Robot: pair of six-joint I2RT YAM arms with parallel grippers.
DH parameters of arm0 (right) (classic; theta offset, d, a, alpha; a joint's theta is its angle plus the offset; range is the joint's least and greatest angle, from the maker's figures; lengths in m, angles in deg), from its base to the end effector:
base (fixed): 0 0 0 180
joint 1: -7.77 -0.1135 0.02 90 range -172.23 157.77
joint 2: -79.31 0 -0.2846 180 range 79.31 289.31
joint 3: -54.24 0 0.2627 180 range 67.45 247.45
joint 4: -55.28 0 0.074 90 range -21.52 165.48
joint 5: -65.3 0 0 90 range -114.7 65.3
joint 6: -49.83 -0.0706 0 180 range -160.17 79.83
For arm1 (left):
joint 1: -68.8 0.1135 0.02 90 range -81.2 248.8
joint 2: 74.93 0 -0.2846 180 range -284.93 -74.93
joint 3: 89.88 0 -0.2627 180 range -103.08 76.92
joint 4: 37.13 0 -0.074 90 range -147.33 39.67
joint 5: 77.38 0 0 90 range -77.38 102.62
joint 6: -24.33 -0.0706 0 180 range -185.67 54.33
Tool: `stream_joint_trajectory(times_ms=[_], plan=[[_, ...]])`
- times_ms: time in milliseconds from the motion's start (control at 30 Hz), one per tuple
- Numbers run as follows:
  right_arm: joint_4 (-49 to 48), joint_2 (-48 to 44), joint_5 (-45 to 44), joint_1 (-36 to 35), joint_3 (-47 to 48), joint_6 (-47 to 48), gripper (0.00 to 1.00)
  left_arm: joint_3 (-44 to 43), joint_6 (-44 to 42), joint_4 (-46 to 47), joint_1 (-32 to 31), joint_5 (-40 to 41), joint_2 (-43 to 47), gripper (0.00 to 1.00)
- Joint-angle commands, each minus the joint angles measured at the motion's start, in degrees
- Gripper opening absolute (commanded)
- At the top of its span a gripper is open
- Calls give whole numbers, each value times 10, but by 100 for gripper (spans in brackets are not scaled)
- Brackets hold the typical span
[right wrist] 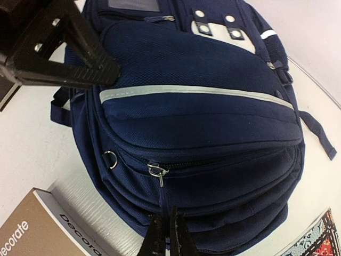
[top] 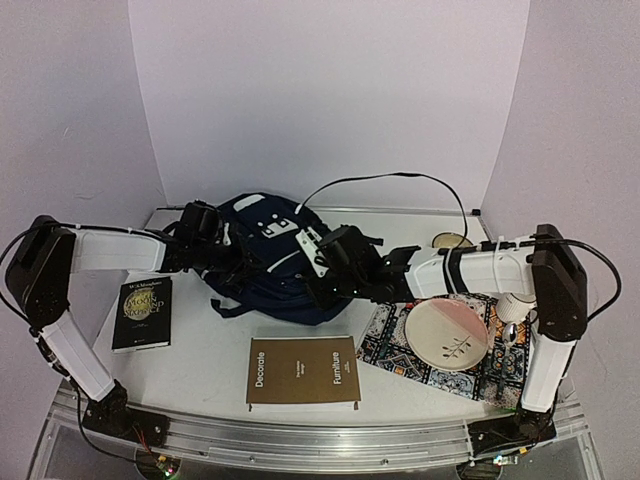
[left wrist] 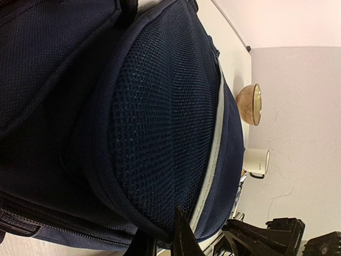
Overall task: Pack the student bag
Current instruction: Zip the upper front pocket of the student bag.
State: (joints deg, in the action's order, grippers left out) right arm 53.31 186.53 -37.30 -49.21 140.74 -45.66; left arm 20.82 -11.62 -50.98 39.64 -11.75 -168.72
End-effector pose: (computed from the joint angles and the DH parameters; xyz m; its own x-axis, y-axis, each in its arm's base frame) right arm 0.2774 0.3985 0.2465 -0.2419 -0.2008 -0.9493 -0.6857 0.7276 0.0208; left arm 0.3232 -0.2137 0.2028 -0.9061 -0.3388 -0.2533 -0.0120 0.6191 -0.7852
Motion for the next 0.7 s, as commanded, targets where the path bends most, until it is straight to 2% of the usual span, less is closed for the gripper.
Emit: stream_joint_trajectory(times_ms=[0, 167, 300, 567, 667], plan=[[52, -41, -28, 23, -16, 8, 0, -77, -103, -45, 36, 34, -23, 0], [53, -62, -54, 72, -45, -22, 0, -100, -157, -104, 80, 18, -37, 0], [55, -67, -49, 85, -35, -17, 0, -131, -192, -145, 117, 40, -51, 0], [63, -48, 36, 77, 39, -3, 0, -270, -264, -237, 151, 103, -124, 0], [62, -30, 63, 60, 67, -3, 0, -301, -274, -241, 153, 115, -140, 2]])
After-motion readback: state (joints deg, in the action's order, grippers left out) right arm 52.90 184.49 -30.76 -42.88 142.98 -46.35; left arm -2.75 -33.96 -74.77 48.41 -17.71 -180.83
